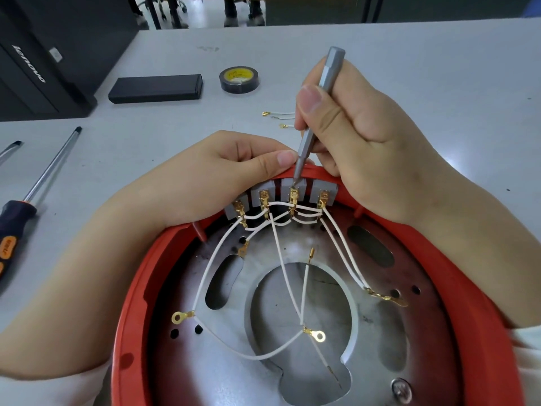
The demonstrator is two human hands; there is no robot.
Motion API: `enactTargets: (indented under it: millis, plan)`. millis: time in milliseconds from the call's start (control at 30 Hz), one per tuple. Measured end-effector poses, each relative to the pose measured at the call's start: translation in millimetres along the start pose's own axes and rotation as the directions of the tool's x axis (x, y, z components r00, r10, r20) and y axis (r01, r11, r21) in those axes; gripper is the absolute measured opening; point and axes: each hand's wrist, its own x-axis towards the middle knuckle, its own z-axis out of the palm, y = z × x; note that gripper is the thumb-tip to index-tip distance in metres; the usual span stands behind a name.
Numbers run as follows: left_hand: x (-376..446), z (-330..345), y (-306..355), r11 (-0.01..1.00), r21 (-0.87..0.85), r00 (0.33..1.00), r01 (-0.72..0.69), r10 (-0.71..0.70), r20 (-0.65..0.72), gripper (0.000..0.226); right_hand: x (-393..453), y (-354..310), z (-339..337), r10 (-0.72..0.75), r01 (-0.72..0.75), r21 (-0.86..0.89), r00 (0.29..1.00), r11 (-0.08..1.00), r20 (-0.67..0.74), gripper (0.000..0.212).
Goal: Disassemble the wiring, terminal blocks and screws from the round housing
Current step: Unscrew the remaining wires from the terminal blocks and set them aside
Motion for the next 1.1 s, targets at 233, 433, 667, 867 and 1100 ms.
enactTargets:
  millis: [233,433,667,867,1100]
  plan:
    - [0.3,-1.0,0.6,1.0,0.016,1.0,-0.011,0.011,-0.005,0.036,0.2,0.6,-0.8,0.001,-0.001,0.01,1.0,1.0,-0.001,0.021]
    - [0.7,-1.5,-1.1,1.0,-0.003,1.0,-0.002,0.002,-0.001,0.036,5.6,3.8,0.1,0.079,-0.079,0.052,0.997,0.996,0.004,0.023]
    - [-0.3,0.3,0.6,0.999,-0.035,1.0,-0.019,0.019,0.002,0.029,18.8,10.5,1.1,0.211,-0.211,0.026,0.978,0.977,0.002,0.03]
    - [-2.8,1.7,5.0,0.997,0.063,0.998,-0.047,0.049,-0.037,0.027,20.5,13.5,1.2,0.268,-0.268,0.021,0.963,0.963,0.003,0.032]
    - [-2.1,2.4,6.4,0.989,0.141,0.994,-0.048,0.061,-0.087,0.028,23.1,13.6,0.6,0.306,-0.306,-0.006,0.952,0.952,0.009,0.034]
